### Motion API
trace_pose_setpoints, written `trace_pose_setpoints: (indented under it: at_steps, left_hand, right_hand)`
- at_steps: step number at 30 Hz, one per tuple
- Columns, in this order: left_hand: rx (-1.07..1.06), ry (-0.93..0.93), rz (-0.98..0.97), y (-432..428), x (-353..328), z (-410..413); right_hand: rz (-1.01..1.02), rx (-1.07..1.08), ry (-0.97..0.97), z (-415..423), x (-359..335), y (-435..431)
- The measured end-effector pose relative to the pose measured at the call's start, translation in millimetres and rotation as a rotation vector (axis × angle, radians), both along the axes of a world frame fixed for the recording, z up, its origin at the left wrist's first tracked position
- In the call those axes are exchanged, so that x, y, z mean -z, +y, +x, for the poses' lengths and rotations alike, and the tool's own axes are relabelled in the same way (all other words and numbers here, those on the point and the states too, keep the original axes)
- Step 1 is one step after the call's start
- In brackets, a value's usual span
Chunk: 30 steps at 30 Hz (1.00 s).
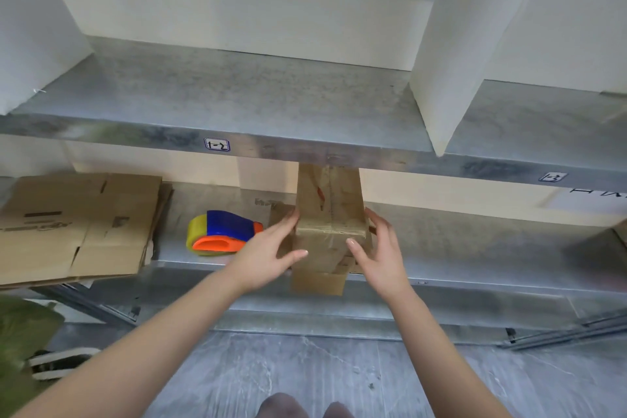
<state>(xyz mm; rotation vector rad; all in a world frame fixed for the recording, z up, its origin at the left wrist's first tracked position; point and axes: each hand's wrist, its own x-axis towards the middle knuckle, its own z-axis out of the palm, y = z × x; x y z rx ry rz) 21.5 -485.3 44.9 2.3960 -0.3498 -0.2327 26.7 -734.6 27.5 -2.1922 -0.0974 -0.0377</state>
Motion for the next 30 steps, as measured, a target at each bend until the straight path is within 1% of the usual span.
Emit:
trace_pose_setpoints:
  at_steps: [3, 5, 7, 8, 9, 11, 12, 14, 17, 20, 23, 24, 25, 27, 28, 29, 30]
  left_hand:
    - [-0.065, 0.192, -0.257, -14.3, 13.1, -7.4]
    - [-0.099, 0.261, -0.394, -24.8, 14.6, -10.5]
    - [-0.147, 0.302, -0.485, -31.6, 12.0, -10.9]
    - [-0.181, 0.303, -0.496, -32.3, 10.3, -9.3]
    - [-0.216, 0.292, -0.467, -30.9, 9.5, -7.3]
    - [-0.258, 0.248, -0.313, -26.7, 6.6, -2.3]
    - [-0.256, 0.219, -0.228, -26.4, 4.9, -0.4]
    - [-0.256, 0.172, -0.131, -30.4, 0.1, 3.6]
    - [-0.340, 0.063, -0.017, -37.4, -3.4, 11.8]
    - [-0.423, -0.036, 0.014, -40.4, -1.7, 17.1]
    - [-0.375, -0.118, 0.128, -45.5, 0.8, 17.3]
    - [-0.331, -0.125, 0.160, -43.4, 0.9, 17.6]
    - [-0.274, -0.100, 0.161, -37.9, -0.1, 19.2]
    - [-0.112, 0.083, 0.068, -16.7, -7.5, 26.3]
    - [-0.020, 0.180, 0.019, -6.0, -14.9, 29.8]
    - [0.059, 0.236, 0.005, 3.1, -20.4, 34.0]
    - [0.107, 0.249, 0.010, 8.6, -25.0, 37.7]
  right_hand:
    - [-0.018, -0.014, 0.055, -9.8, 5.8, -1.0]
    - [0.007, -0.027, 0.107, -11.2, 5.3, 1.1]
    - [0.053, -0.043, 0.142, -9.5, 2.5, -2.5]
    - [0.081, -0.053, 0.161, -8.4, -0.8, -6.4]
    - [0.095, -0.060, 0.172, -7.3, -4.8, -11.3]
    - [0.105, -0.048, 0.189, -4.9, -14.8, -18.0]
    - [0.127, -0.025, 0.200, -3.1, -18.8, -18.7]
    - [0.152, 0.025, 0.207, 2.3, -23.7, -12.9]
    - [-0.022, 0.108, 0.135, 11.2, -21.4, 0.2]
    - [-0.068, 0.140, 0.091, 14.5, -12.7, 7.0]
    - [-0.108, 0.097, 0.047, 15.4, -8.4, 5.6]
    - [-0.095, 0.064, 0.067, 16.4, -9.7, 1.4]
    - [-0.056, 0.023, 0.111, 18.3, -11.9, -5.1]
    - [-0.013, -0.070, 0.213, 23.3, -16.6, -22.5]
    - [-0.025, -0.110, 0.232, 26.2, -19.1, -30.5]
    - [-0.043, -0.139, 0.234, 28.9, -21.9, -36.0]
    - [-0.052, -0.162, 0.230, 31.0, -25.9, -37.8]
